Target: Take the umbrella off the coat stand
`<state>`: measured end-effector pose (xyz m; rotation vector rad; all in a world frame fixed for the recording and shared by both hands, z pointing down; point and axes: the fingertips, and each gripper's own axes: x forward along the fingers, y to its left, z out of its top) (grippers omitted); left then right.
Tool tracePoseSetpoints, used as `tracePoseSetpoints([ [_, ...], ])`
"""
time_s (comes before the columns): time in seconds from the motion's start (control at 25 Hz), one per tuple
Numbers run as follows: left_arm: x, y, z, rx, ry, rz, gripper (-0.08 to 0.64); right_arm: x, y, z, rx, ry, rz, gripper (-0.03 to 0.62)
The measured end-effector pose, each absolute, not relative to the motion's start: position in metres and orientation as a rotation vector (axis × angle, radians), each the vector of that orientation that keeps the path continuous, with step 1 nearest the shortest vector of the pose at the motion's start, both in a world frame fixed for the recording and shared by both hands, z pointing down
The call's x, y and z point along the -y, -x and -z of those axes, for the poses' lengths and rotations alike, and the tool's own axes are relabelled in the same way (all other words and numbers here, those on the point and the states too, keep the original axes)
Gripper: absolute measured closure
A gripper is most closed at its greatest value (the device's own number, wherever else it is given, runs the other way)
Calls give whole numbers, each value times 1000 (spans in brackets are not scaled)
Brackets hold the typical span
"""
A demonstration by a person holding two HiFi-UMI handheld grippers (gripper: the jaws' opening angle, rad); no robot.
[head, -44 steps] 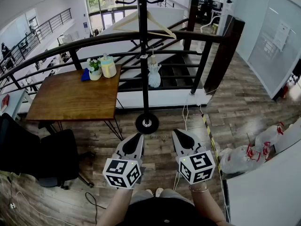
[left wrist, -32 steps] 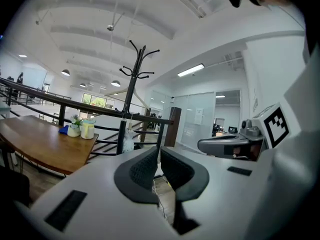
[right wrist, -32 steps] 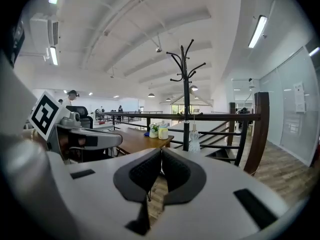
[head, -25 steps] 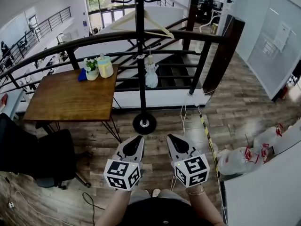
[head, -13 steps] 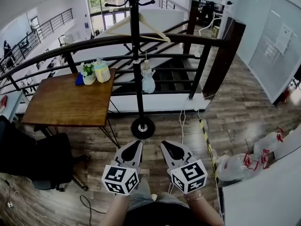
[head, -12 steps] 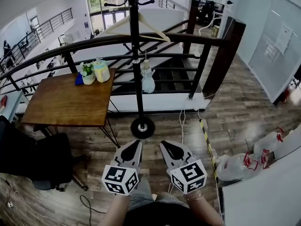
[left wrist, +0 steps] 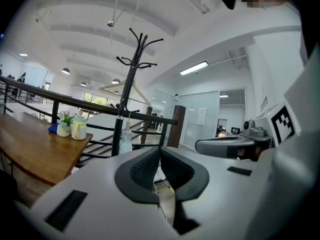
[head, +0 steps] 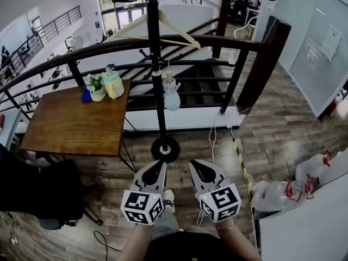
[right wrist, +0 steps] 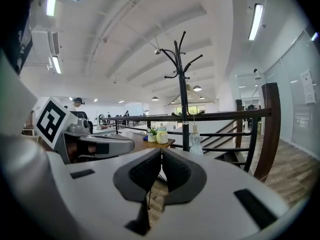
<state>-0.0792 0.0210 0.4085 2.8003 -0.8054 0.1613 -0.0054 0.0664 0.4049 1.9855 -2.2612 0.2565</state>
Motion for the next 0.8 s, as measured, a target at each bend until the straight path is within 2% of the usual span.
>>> tracePoseSetpoints([
  [0.8, 186, -29, -373, 616, -2928, -113, 543, 148, -78, -387, 2213, -2104, -238, 561],
])
